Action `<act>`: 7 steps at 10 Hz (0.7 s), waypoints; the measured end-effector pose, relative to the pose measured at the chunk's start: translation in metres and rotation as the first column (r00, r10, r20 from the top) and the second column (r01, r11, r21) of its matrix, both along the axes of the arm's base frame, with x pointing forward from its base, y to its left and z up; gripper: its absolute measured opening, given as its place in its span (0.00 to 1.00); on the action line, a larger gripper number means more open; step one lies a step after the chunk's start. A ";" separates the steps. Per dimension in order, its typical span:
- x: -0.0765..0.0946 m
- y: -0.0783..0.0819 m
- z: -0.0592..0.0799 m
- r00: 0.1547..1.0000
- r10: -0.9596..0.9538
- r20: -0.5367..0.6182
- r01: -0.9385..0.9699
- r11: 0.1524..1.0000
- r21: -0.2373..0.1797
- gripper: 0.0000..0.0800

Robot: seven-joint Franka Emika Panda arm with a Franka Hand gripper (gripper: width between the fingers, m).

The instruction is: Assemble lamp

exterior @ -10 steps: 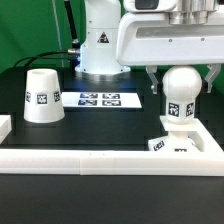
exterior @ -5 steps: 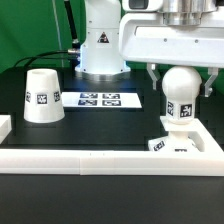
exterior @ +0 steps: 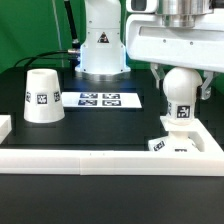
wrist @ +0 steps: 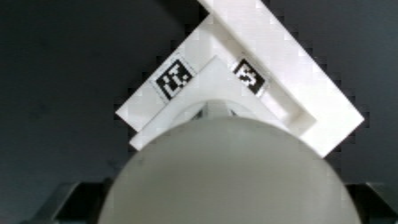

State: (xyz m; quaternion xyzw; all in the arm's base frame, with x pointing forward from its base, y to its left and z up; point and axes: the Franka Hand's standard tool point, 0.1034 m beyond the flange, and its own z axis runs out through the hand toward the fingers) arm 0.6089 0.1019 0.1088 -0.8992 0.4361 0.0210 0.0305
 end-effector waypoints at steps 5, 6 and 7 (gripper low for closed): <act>0.000 0.002 0.000 0.999 0.053 0.003 -0.053 0.999 0.001 0.87; -0.001 0.002 0.000 0.985 0.171 0.011 -0.171 0.985 -0.001 0.87; -0.001 0.003 0.000 0.957 0.289 0.020 -0.289 0.957 -0.001 0.87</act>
Offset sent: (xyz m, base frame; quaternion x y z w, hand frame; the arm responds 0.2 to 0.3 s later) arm 0.0000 0.0000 0.0000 0.0000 0.0000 -0.0650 0.9979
